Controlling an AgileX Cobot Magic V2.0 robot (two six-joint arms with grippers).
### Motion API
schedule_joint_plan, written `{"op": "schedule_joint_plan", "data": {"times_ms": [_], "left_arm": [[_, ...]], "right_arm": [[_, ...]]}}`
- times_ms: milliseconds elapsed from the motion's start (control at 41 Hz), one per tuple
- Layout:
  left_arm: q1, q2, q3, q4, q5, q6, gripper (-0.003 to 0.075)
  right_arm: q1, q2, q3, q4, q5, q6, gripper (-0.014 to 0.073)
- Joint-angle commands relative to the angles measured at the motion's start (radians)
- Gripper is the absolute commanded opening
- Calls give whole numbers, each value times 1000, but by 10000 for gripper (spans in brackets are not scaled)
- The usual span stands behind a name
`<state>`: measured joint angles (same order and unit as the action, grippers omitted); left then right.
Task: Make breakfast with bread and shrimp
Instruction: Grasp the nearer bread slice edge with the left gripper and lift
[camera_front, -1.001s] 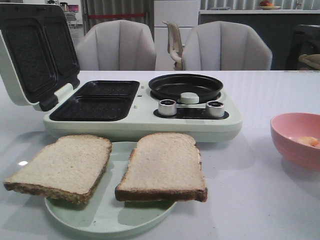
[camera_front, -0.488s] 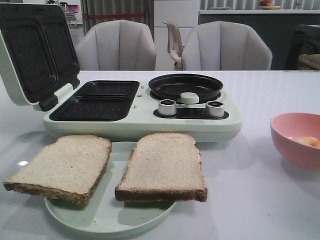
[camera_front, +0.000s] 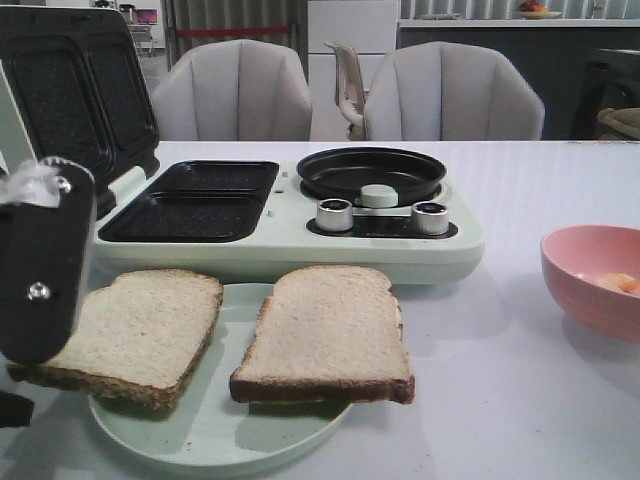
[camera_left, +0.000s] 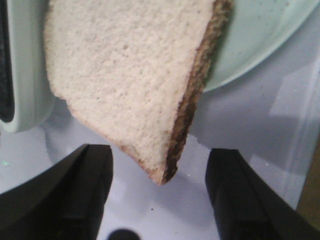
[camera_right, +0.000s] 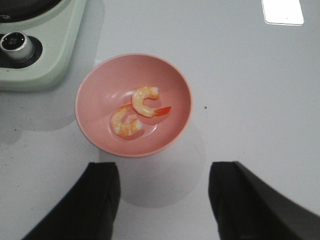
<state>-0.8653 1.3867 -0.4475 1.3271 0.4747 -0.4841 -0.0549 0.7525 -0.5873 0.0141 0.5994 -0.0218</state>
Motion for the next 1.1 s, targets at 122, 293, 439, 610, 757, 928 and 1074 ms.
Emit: {"op": "schedule_joint_plan", "data": {"times_ms": [122,293,439,610,757,928,1074], "left_arm": [[-8,78,-24,260,47,-273,445],[-8,134,-26,363,93,-363,445],[-8,154,-26,414,145,-441,424],[-18,154,-26,418,151,-471,301],[-29,154,-26,408,151,-471,197],[-60,154,-26,398,192,-471,97],[-107,124,-26,343,307,-471,101]], "right_arm": [[0,2,-34,0,-74,-5,505],[0,2,-34,0,-74,-5,505],[0,2,-34,0,-74,-5,505],[0,2,-34,0,-74,-5,505],[0,2,-34,0,-74,-5,505],[0,2,-34,0,-74,-5,505],[0,2,-34,0,-74,-5,505]]}}
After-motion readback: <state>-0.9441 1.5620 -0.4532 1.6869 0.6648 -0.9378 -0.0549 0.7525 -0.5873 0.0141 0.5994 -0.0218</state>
